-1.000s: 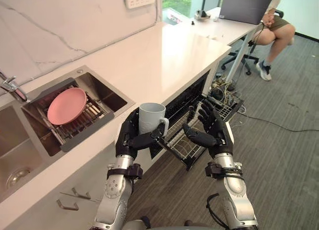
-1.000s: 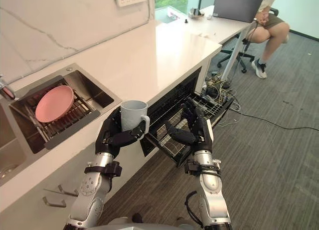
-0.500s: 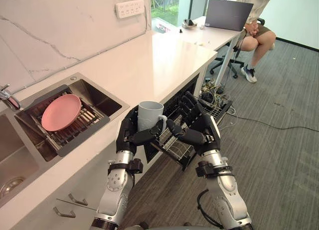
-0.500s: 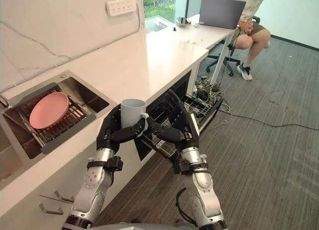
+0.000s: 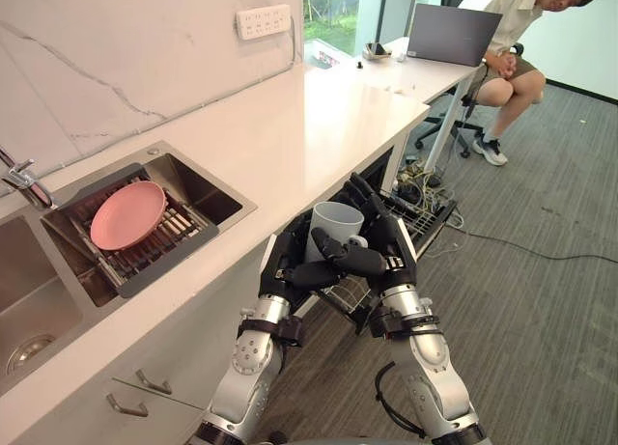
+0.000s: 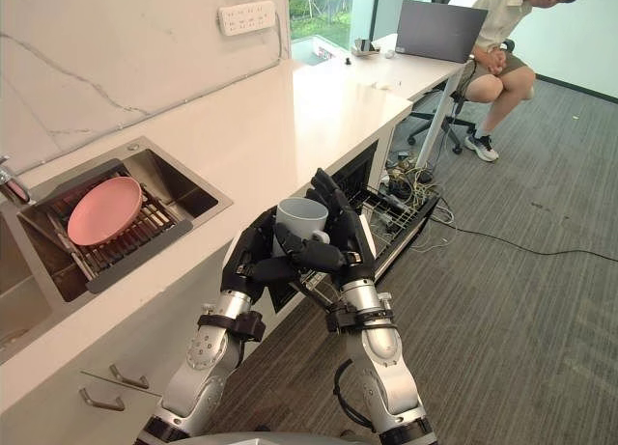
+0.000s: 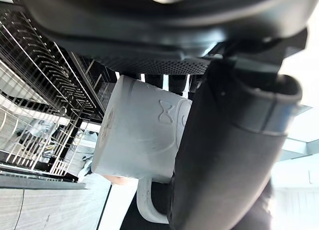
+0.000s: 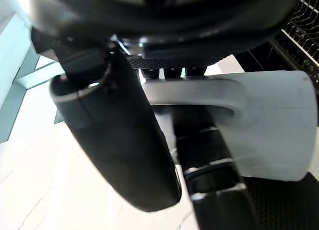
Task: Walk over to the sink, pick up the cup, carry it to the dishwasher, place the cup inside the dishwasher, then close the dishwasher door
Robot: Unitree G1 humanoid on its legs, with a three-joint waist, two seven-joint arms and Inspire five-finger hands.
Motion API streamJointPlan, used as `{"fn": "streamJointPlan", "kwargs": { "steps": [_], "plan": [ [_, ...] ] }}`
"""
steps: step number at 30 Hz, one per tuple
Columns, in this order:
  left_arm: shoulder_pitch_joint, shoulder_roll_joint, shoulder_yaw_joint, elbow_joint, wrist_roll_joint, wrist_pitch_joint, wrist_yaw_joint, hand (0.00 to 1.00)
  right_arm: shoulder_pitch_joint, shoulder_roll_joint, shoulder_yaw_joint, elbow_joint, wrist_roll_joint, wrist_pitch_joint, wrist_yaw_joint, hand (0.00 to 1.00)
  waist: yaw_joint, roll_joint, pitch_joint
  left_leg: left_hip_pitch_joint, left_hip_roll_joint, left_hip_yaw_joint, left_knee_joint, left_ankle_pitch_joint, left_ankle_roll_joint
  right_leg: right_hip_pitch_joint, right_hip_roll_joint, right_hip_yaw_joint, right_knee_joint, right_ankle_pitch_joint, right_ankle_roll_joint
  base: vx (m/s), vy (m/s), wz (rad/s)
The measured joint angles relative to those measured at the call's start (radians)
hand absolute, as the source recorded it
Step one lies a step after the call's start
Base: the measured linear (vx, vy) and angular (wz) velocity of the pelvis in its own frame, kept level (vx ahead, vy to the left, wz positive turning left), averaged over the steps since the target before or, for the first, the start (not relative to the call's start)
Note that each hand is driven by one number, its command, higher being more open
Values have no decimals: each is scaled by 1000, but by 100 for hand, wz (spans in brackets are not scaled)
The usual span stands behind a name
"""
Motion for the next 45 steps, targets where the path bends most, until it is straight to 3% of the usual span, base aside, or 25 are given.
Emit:
{"fn": "streamJointPlan", "kwargs": {
  "steps": [7, 8, 23, 24, 31, 45],
  "plan": [
    [0, 1, -13, 0, 1, 1, 5, 30, -10, 0, 4, 19, -29, -8, -25, 90, 2, 1, -9, 22, -3, -16, -69, 47, -1, -3, 2, -19, 0, 0, 1, -39, -12, 7],
    [-1, 2, -14, 0, 3, 1, 7, 30, -12, 0, 6, 21, -30, -8, -30, 30, 2, 1, -13, 22, -4, -16, -69, 47, -1, -3, 1, -19, 0, 0, 1, 0, 0, 0],
    [-42, 7, -43, -4, 78, 3, 41, 30, -25, -8, -9, 27, -57, -10, -79, 30, 0, -2, -23, 20, -4, -17, -69, 48, -1, -3, 1, -21, -1, 0, 1, 0, 0, 0],
    [-42, 7, -43, -4, 77, 4, 41, 90, -25, -8, -10, 27, -57, -10, -79, 30, 1, -3, -24, 20, -4, -17, -69, 48, -1, -3, 1, -21, -1, 0, 1, 0, 0, 0],
    [-42, 7, -57, -27, 78, 5, 36, 90, -25, 8, -61, 10, -73, -10, -68, 30, 0, -12, -30, 21, -4, -17, -69, 48, -1, -2, 1, -20, 0, 1, 2, 0, 0, 0],
    [-41, -35, -29, -84, 100, -1, 22, 90, -25, 57, -111, -88, -344, -11, -77, 30, 0, -13, -29, 38, -2, -15, -69, 47, -3, 13, 3, -19, 0, 1, 3, 0, 0, 0]
  ]
}}
